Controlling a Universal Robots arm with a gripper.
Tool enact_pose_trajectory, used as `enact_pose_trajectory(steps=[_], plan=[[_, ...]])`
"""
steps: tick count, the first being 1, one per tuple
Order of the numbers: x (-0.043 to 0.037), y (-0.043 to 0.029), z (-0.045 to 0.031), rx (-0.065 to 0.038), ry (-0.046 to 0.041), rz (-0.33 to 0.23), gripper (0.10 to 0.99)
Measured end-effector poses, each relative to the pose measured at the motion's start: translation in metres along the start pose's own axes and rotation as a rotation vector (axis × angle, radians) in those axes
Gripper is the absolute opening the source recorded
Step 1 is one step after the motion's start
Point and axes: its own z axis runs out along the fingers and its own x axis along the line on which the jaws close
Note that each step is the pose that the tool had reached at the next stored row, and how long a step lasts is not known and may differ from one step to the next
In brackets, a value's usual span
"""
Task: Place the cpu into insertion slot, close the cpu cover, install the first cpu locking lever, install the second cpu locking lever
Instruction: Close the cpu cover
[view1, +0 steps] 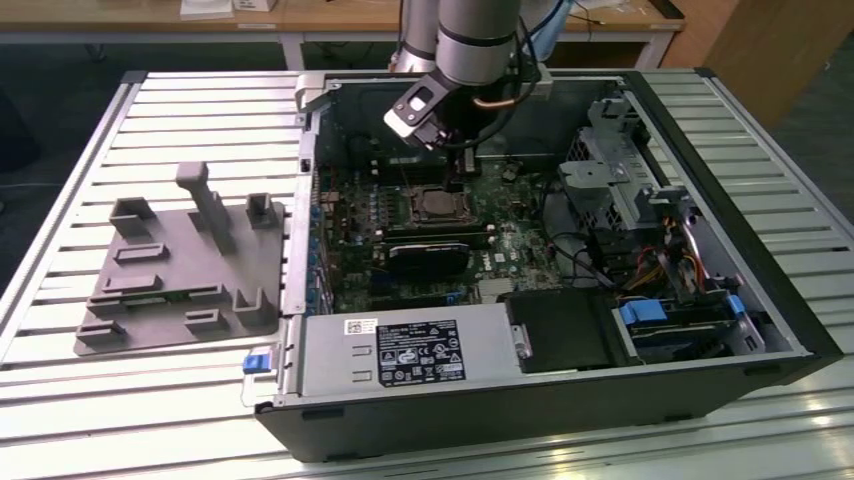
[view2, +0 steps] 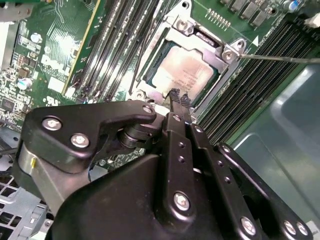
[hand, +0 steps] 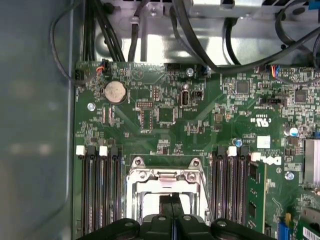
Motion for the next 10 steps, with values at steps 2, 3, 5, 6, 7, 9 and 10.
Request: enact_pose_trajectory(steps=[2, 3, 5, 6, 7, 9, 10], plan=[[0.0000, -0.0019, 0.0004, 0.000, 0.0001, 0.000, 0.102], [0.0000, -0.0027, 0.0005, -0.001, 0.0000, 0.000, 0.102], [0.0000, -0.0046, 0.0006, -0.002, 0.0000, 0.000, 0.102], [0.0000, -0.0048, 0.0006, -0.002, 0.0000, 0.000, 0.102], [0.0000, -0.0048, 0.0007, -0.002, 0.0000, 0.000, 0.102], [0.0000, -0.0048, 0.0007, -0.002, 0.0000, 0.000, 0.102], [0.0000, -0.0048, 0.0007, -0.002, 0.0000, 0.000, 0.102]])
